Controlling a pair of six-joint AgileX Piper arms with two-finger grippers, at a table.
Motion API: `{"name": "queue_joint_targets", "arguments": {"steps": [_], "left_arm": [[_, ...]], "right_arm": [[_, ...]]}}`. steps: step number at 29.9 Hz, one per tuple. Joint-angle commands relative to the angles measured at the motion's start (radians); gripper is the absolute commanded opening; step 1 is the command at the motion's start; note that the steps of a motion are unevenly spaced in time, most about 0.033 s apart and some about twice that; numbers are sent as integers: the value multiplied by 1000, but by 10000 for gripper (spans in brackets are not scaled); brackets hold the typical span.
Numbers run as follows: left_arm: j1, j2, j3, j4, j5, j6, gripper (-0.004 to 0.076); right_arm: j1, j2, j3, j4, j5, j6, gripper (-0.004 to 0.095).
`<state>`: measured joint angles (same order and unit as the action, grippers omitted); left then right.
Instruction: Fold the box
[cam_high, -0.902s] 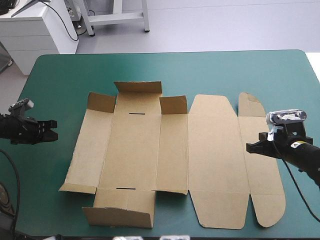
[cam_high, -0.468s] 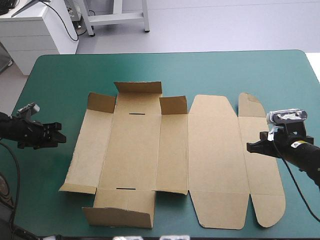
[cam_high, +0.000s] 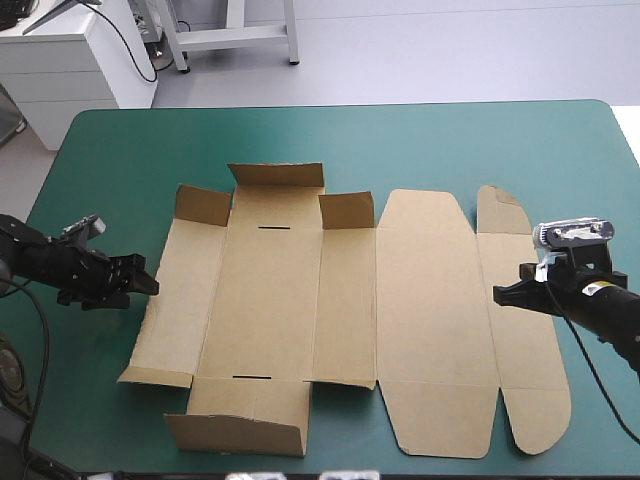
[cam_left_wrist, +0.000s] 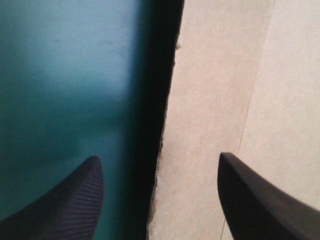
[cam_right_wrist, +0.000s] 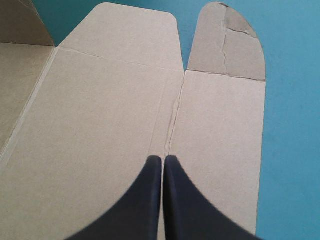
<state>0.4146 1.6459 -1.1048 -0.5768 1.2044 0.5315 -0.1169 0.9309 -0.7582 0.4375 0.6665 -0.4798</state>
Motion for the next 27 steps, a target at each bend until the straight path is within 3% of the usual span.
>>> {"name": "queue_joint_targets", "arguments": {"steps": [1, 21, 27], "left_arm": [[-11, -38, -19, -44, 40, -11, 457], [-145, -36, -17, -67, 74, -15, 457], [-145, -36, -17, 5, 33, -25, 457]], "right_arm": [[-5, -15, -26, 6, -43, -9, 0], [-5, -15, -26, -3, -39, -9, 0], [-5, -15, -26, -3, -37, -9, 0]]}}
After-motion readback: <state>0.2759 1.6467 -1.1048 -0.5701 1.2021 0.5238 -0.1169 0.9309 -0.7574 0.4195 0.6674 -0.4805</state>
